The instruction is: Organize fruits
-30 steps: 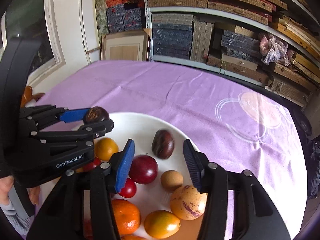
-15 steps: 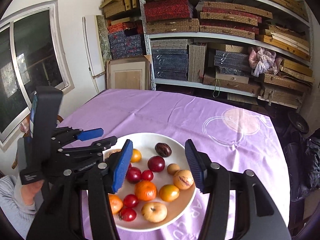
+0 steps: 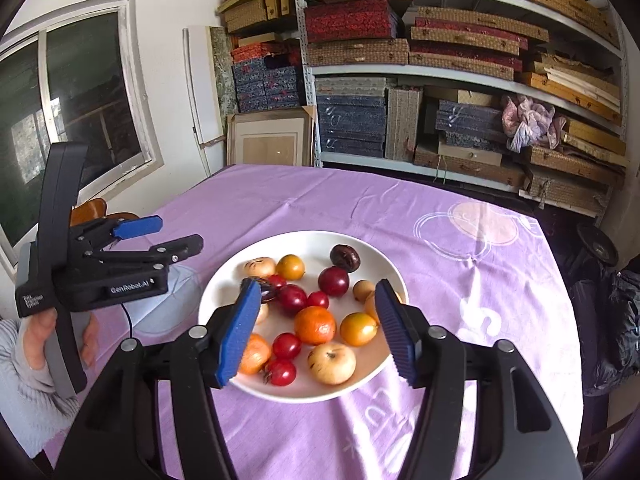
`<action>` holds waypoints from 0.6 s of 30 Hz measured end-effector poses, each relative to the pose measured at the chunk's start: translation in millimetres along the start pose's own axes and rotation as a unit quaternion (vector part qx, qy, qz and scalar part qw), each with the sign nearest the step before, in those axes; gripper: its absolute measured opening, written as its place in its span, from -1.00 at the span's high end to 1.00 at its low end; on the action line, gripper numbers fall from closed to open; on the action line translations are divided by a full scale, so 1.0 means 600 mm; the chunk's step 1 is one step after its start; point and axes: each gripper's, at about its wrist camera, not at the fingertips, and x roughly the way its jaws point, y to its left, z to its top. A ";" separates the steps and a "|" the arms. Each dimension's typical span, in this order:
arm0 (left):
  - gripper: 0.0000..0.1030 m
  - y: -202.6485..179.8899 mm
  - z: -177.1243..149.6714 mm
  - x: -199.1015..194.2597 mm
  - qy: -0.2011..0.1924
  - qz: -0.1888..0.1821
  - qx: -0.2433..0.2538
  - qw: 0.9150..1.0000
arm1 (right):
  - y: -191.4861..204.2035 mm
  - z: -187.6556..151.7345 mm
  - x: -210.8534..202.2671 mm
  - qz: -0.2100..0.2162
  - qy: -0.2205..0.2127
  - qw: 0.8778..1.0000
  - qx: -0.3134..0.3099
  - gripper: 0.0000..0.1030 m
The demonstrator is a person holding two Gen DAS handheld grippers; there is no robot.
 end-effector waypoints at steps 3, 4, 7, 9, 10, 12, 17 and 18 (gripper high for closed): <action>-0.48 0.013 -0.022 -0.050 -0.015 0.006 -0.005 1.000 | 0.026 -0.018 -0.045 0.001 -0.019 1.000 -0.004 -0.22; -0.51 0.016 -0.031 -0.066 -0.019 0.009 -0.009 1.000 | 0.033 -0.026 -0.060 0.000 -0.026 1.000 -0.003 -0.27; -0.67 0.022 -0.063 -0.109 -0.026 0.023 -0.022 0.999 | 0.050 -0.061 -0.100 -0.008 -0.043 0.999 0.005 -0.63; -0.75 0.019 -0.096 -0.130 -0.028 0.025 -0.032 0.999 | 0.060 -0.095 -0.118 -0.020 -0.052 0.998 0.013 -0.87; -0.80 0.016 -0.109 -0.134 -0.027 0.024 -0.034 0.999 | 0.063 -0.109 -0.123 -0.024 -0.054 0.998 0.017 -0.88; -0.83 0.005 -0.145 -0.140 -0.024 0.017 -0.037 0.999 | 0.066 -0.143 -0.125 -0.033 -0.053 0.998 0.026 -0.91; -0.93 -0.038 -0.206 -0.116 -0.010 0.019 -0.021 1.000 | 0.055 -0.205 -0.086 -0.043 -0.023 0.998 0.045 -0.92; -0.93 -0.046 -0.213 -0.106 -0.005 0.021 -0.013 1.000 | 0.054 -0.212 -0.073 -0.043 -0.014 0.998 0.043 -0.92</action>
